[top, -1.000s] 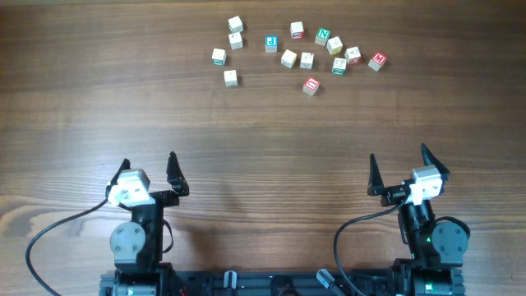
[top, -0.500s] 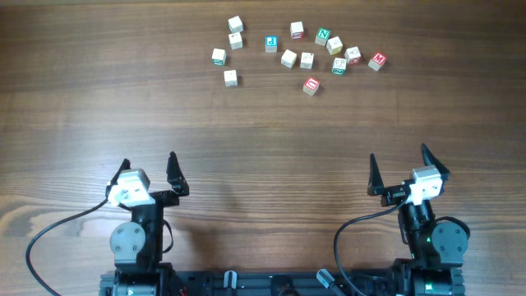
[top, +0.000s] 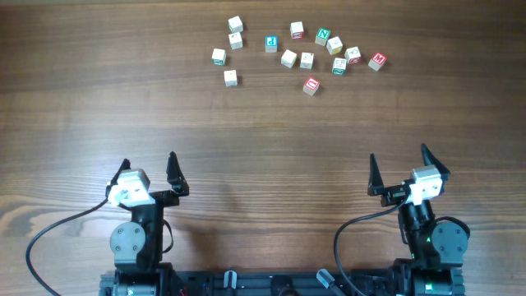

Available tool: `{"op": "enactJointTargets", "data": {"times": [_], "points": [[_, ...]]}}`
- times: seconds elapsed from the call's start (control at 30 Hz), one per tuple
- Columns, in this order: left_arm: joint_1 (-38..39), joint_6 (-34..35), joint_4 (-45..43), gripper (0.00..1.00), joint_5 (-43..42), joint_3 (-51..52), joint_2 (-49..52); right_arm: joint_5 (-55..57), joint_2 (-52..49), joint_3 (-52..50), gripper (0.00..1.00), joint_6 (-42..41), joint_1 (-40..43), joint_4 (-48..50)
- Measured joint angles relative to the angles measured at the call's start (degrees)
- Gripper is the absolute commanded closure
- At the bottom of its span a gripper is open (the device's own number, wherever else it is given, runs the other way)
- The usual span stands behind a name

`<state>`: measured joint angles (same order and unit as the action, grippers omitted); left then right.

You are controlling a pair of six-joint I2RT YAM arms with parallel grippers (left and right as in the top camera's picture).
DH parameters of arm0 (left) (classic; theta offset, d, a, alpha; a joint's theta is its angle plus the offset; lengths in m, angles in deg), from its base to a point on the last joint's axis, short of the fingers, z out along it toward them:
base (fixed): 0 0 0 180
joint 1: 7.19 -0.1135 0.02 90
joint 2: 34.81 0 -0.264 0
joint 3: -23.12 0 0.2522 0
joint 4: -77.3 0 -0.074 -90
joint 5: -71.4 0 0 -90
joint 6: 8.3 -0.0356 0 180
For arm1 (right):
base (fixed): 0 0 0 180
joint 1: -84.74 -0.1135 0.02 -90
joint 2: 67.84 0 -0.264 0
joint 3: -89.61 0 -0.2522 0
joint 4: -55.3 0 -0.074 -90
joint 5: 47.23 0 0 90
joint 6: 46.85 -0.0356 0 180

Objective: Form a circle

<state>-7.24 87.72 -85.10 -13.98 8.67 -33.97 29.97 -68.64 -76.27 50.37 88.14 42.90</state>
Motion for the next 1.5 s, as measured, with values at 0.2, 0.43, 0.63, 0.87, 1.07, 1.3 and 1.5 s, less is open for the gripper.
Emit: {"op": "enactJointTargets", "data": {"times": [0.2,0.43,0.63,0.87,1.07,1.3,1.5], "points": [[0.0,0.0,-0.02,0.0,0.02,0.0,0.0,-0.02,0.0,0.0,0.0,0.0,0.0,0.0],[0.0,0.02,-1.97,0.0,-1.03,0.02,0.0,0.0,0.0,0.0,0.0,0.0,0.0,0.02],[0.0,0.02,-5.97,0.0,-9.77,-0.02,0.0,0.0,0.0,0.0,0.0,0.0,0.0,0.04],[0.0,0.0,-5.16,0.0,-14.67,-5.88,1.42,0.0,0.0,0.0,0.0,0.0,0.0,0.07],[0.0,-0.02,-3.13,0.0,-16.83,-16.33,11.26,0.0,0.0,0.0,0.0,0.0,0.0,0.15],[0.0,-0.24,-0.7,0.0,-22.36,-28.5,28.81,0.0,0.0,0.0,0.0,0.0,0.0,0.17],[0.04,-0.44,8.28,0.0,-24.76,-36.52,36.92,0.0,0.0,0.0,0.0,0.0,0.0,0.17]]}}
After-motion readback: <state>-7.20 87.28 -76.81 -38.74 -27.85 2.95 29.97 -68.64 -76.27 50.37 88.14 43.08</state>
